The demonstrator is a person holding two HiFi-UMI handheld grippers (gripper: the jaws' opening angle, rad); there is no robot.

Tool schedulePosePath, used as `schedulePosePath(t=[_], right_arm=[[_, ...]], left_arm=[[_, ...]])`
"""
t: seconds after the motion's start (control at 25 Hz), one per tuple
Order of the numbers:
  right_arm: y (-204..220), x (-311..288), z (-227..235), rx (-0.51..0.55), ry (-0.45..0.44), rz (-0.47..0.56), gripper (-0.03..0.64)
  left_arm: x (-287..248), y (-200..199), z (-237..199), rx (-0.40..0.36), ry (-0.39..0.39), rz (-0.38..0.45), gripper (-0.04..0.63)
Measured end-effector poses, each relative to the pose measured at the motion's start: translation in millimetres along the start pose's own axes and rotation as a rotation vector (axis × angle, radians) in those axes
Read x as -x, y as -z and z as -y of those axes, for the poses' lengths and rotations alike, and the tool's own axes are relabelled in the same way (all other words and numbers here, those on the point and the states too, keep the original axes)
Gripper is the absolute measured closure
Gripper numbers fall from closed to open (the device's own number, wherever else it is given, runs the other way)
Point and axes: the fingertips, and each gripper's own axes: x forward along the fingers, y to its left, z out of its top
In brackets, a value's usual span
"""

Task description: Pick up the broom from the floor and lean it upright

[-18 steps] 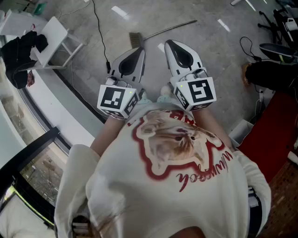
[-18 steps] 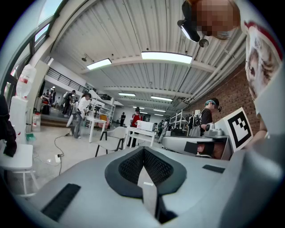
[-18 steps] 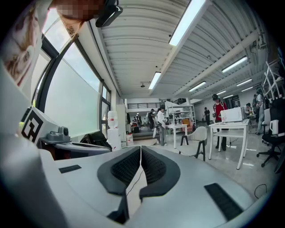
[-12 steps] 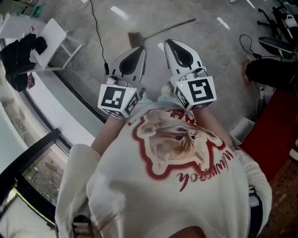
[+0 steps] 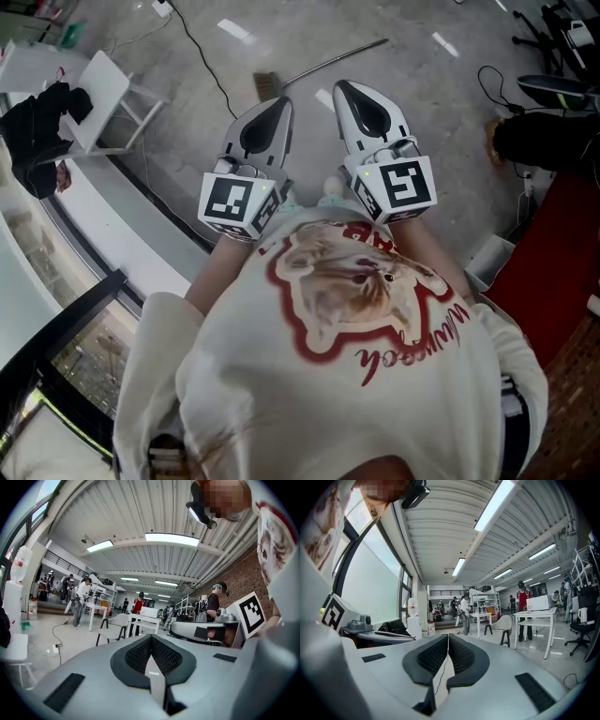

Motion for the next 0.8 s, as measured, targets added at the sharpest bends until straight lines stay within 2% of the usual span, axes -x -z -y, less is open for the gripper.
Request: schedulePosePath(t=[0.12, 0.4, 0.6, 0.8], right_arm=[[-5, 3, 11, -0.019, 0.002, 0.027, 0.589], [-11, 3, 53, 0.009, 0.018, 0.030, 0.589], [-9, 7, 92, 0.003, 0.023, 0.027, 0.589], [-4, -1, 120, -0.004, 0.021, 0.015, 0.589]], left_arm=[[-10, 1, 4, 0.002, 0.005, 0.001, 0.575], [-52, -7, 18, -0.001, 0.027, 0.022, 0.575], [-83, -10, 24, -0.001, -0.010, 0.049, 0.575], [-105, -8, 17, -0.004, -0.032, 0.027, 0.575]])
